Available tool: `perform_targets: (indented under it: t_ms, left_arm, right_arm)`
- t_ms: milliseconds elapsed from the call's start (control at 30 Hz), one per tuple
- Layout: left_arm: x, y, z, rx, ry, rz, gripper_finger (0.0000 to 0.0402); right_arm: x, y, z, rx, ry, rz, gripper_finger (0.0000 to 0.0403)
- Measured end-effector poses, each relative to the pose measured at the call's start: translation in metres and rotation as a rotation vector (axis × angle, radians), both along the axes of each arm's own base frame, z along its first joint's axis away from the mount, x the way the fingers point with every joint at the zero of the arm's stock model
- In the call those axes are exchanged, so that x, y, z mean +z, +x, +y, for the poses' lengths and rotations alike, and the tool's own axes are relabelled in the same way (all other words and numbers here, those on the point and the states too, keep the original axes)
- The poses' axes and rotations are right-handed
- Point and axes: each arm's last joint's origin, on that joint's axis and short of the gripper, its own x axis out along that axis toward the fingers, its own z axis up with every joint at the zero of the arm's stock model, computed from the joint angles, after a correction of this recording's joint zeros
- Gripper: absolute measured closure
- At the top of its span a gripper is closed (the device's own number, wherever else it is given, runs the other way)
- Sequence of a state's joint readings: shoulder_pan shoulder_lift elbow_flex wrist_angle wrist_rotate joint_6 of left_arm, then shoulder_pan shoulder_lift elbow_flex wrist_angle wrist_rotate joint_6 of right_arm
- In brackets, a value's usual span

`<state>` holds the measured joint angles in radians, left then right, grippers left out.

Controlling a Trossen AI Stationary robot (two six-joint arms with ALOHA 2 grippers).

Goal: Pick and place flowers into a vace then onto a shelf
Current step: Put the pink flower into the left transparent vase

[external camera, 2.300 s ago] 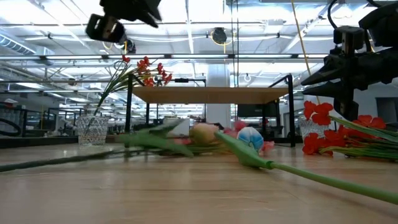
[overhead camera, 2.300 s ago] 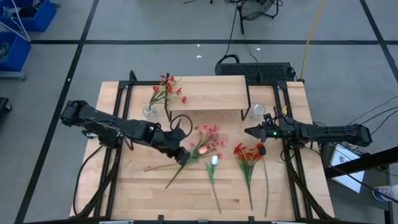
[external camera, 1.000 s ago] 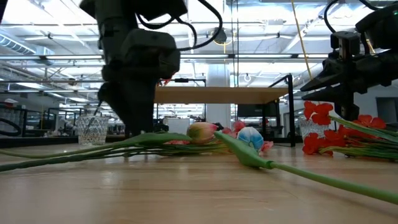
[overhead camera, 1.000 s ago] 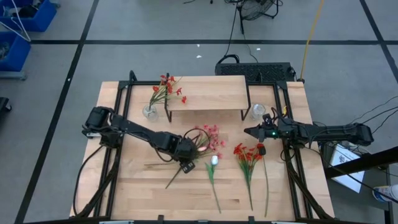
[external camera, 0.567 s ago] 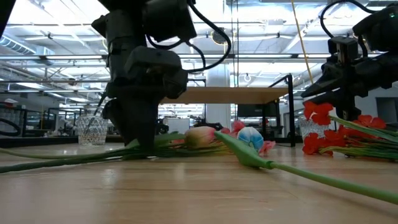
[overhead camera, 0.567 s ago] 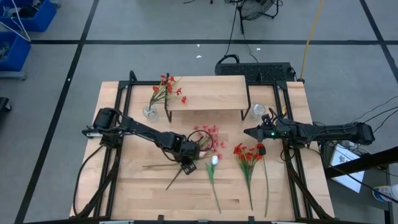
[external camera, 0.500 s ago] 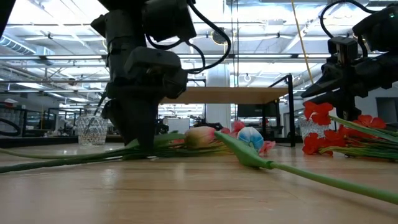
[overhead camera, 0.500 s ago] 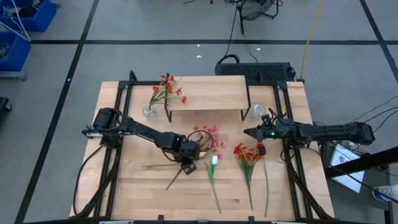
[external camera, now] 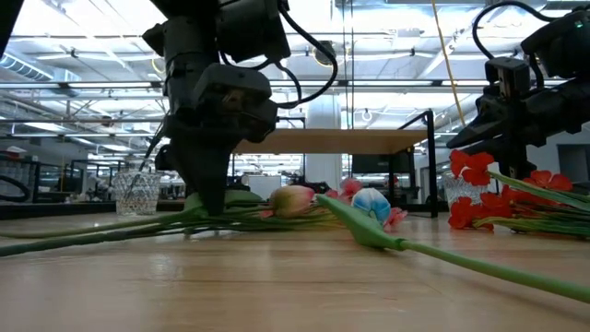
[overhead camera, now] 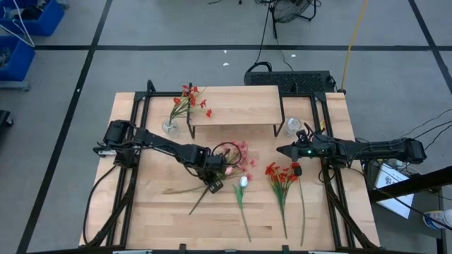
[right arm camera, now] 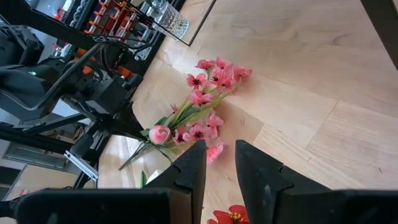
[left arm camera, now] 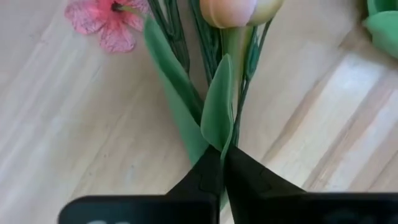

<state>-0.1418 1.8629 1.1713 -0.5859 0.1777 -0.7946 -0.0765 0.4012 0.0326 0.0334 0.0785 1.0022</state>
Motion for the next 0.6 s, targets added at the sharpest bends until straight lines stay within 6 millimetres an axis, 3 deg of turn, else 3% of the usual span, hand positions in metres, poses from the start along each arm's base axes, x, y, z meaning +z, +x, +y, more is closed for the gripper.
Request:
perform_targets:
  t_ms: [100, 233, 400, 600]
  left_arm:
    - [0.005, -0.002, 0.0, 0.023, -0.005, -0.002, 0.0395]
    - [0.026, -0.008, 0.0, 0.044, -0.017, -0.041, 0.0396]
    - [0.075, -0.026, 0.005, 0.123, 0.025, -0.172, 0.0396]
    - [0.131, -0.067, 0.014, 0.349, 0.259, -0.34, 0.0396]
  right_arm:
    - [0.0, 0.0, 0.0, -0.001, 0.002, 0.001, 0.0325]
    - [0.0, 0.0, 0.0, 0.0, 0.001, 0.003, 0.0325]
    - [-0.001, 0.0, 0.0, 0.006, -0.016, 0.012, 0.0325]
    - [-0.002, 0.001, 0.0, 0.01, -0.027, 0.026, 0.0325]
